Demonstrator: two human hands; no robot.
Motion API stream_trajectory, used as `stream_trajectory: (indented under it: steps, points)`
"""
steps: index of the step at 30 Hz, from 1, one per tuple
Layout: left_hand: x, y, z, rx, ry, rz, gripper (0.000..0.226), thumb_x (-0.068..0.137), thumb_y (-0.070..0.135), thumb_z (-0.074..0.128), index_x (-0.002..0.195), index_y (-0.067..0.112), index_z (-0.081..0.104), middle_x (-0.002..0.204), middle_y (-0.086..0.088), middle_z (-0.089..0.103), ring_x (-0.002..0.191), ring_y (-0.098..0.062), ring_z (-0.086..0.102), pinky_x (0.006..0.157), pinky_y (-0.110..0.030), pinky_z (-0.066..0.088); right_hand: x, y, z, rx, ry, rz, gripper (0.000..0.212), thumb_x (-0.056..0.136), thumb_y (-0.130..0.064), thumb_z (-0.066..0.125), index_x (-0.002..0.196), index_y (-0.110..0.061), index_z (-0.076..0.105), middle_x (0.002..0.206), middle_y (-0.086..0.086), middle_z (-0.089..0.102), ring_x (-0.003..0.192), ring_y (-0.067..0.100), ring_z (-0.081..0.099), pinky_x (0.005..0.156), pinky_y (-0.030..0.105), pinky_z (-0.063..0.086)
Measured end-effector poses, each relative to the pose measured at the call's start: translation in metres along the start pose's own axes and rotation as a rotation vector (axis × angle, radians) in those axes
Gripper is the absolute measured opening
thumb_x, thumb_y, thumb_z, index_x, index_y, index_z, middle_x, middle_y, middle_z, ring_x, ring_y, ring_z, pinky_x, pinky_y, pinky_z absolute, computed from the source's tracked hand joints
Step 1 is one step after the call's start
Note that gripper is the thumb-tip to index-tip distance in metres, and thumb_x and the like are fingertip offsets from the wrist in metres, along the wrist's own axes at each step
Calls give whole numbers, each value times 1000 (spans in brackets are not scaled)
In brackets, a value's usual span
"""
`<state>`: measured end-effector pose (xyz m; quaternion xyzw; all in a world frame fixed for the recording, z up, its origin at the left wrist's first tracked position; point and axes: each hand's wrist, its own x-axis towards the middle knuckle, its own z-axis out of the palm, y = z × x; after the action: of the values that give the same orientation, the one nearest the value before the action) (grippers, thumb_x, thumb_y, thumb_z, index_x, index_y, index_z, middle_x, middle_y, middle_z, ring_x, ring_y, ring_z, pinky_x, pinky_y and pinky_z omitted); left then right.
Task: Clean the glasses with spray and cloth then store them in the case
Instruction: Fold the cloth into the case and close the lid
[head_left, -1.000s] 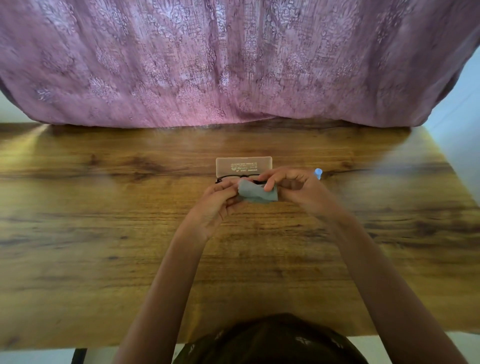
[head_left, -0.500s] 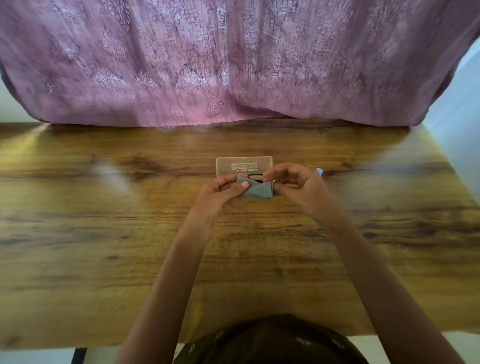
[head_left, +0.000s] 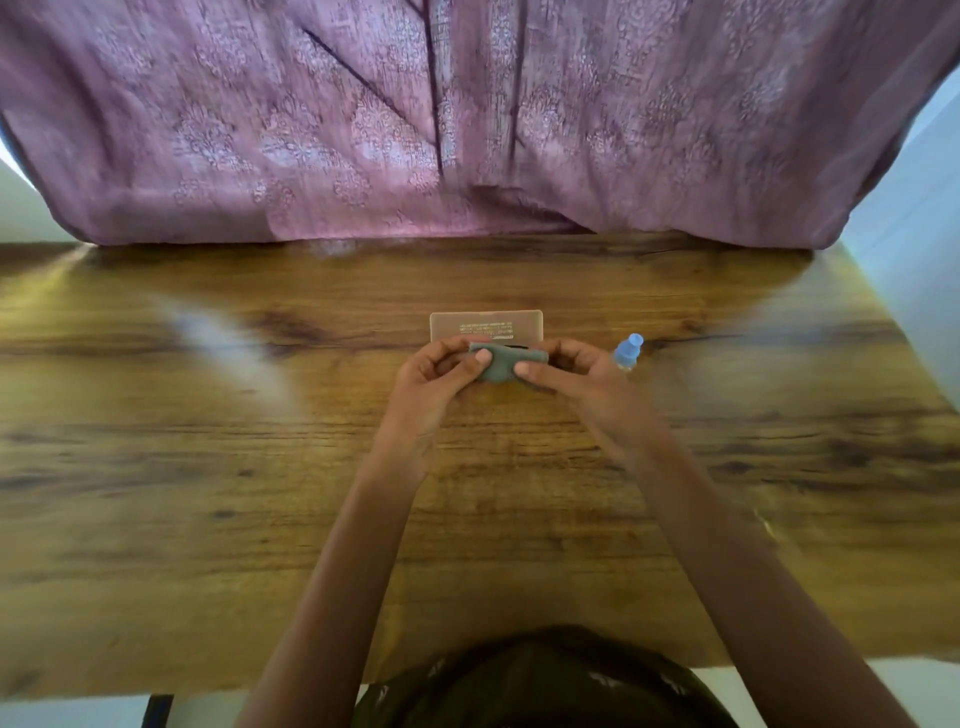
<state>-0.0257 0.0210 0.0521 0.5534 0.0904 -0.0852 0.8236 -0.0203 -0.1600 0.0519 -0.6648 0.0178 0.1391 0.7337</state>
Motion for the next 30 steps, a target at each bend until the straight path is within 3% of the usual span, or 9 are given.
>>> stream_trajectory:
  steps: [2, 5, 10, 14, 17, 21, 27, 30]
  points:
    - [0, -3, -1, 20, 3, 7, 14, 87, 3, 65, 97, 12, 67, 86, 4, 75, 86, -9, 70, 75, -19, 57, 0, -1, 0, 121, -15, 34, 22, 81, -11, 76, 102, -8, 69, 101, 3, 73, 101, 18, 68, 90, 29, 56]
    - [1, -9, -2, 66, 38, 11, 18, 86, 4, 67, 101, 14, 69, 96, -1, 74, 95, -14, 69, 82, -22, 56, 0, -3, 3, 192, -22, 51, 28, 82, -9, 75, 108, -3, 67, 104, 7, 74, 101, 21, 70, 79, 27, 58]
    - [7, -19, -6, 324, 136, 84, 23, 86, 9, 70, 104, 21, 65, 101, 0, 72, 97, -12, 67, 79, -17, 52, 4, 1, 5, -136, 178, -35, 16, 82, -12, 76, 95, -20, 70, 90, -2, 76, 88, 11, 72, 75, 20, 57]
    - [17, -23, -22, 454, 257, 81, 67, 78, 25, 80, 132, 24, 41, 129, 6, 56, 120, -11, 53, 92, -21, 43, 7, 7, -4, -465, 273, -111, 17, 84, -20, 74, 93, -33, 67, 85, -15, 72, 82, 3, 69, 71, 19, 57]
    - [32, -24, -38, 670, 234, -31, 99, 70, 38, 84, 147, 28, 24, 150, 0, 38, 135, -20, 38, 104, -36, 37, 11, 11, -9, -567, 312, -138, 14, 86, -20, 72, 98, -25, 70, 83, -21, 67, 79, -3, 66, 63, 10, 53]
    - [49, -26, -49, 834, 152, -111, 91, 68, 45, 84, 141, 19, 37, 146, -4, 44, 131, -22, 44, 103, -38, 43, 14, 14, -11, -650, 349, -170, 16, 87, -22, 70, 103, -20, 70, 88, -18, 68, 79, -7, 63, 65, 2, 46]
    - [59, -27, -56, 880, 59, -56, 73, 78, 44, 76, 139, 18, 43, 141, -4, 48, 130, -22, 44, 107, -45, 42, 12, 9, -13, -781, 402, -257, 17, 89, -26, 68, 106, -21, 69, 82, -17, 64, 74, -5, 62, 63, 6, 48]
    - [61, -29, -59, 885, 27, -40, 69, 80, 42, 76, 138, 19, 46, 139, -3, 49, 129, -22, 44, 107, -46, 41, 13, 8, -13, -824, 420, -267, 18, 90, -23, 69, 106, -17, 69, 78, -16, 60, 69, -9, 56, 60, -1, 42]
